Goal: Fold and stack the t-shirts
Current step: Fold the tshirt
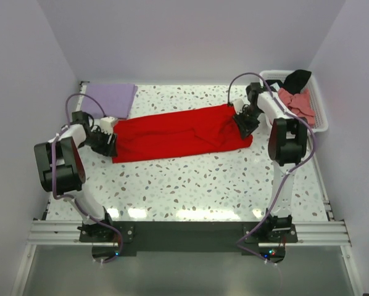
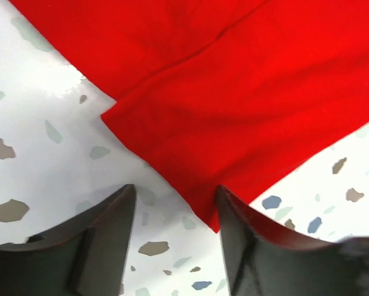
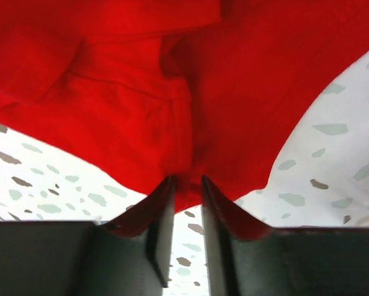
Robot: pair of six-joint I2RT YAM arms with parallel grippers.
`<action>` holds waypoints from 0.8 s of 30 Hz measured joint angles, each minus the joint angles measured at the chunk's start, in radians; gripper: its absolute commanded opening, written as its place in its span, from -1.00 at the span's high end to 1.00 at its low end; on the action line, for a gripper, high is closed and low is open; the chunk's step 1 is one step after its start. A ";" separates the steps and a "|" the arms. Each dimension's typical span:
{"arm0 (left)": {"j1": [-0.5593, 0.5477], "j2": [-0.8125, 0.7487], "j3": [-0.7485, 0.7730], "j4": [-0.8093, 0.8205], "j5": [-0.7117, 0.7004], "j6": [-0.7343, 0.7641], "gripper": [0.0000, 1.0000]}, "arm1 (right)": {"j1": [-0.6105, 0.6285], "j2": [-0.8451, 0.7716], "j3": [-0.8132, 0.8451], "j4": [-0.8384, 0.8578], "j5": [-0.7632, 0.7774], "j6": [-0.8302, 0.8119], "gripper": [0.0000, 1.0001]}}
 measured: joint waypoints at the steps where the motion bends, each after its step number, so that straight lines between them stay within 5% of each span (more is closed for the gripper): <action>1: 0.000 0.001 0.000 0.005 -0.002 -0.002 0.04 | -0.003 0.000 -0.010 0.005 0.006 0.000 0.58; 5: 0.000 0.011 -0.001 0.011 0.004 0.001 0.37 | -0.010 0.000 -0.050 0.010 0.022 -0.001 0.96; 10: 0.001 0.022 0.001 -0.031 0.038 0.027 1.00 | -0.012 -0.006 -0.122 0.017 0.040 -0.002 1.00; 21: 0.034 -0.089 -0.127 -0.114 0.032 0.116 1.00 | -0.011 -0.233 -0.429 0.004 0.071 -0.059 0.90; 22: 0.036 -0.112 -0.148 -0.130 0.022 0.131 0.80 | -0.011 -0.261 -0.459 0.000 0.072 -0.063 0.51; 24: 0.038 -0.134 -0.160 -0.168 0.017 0.158 0.09 | -0.011 -0.300 -0.487 -0.023 0.072 -0.076 0.23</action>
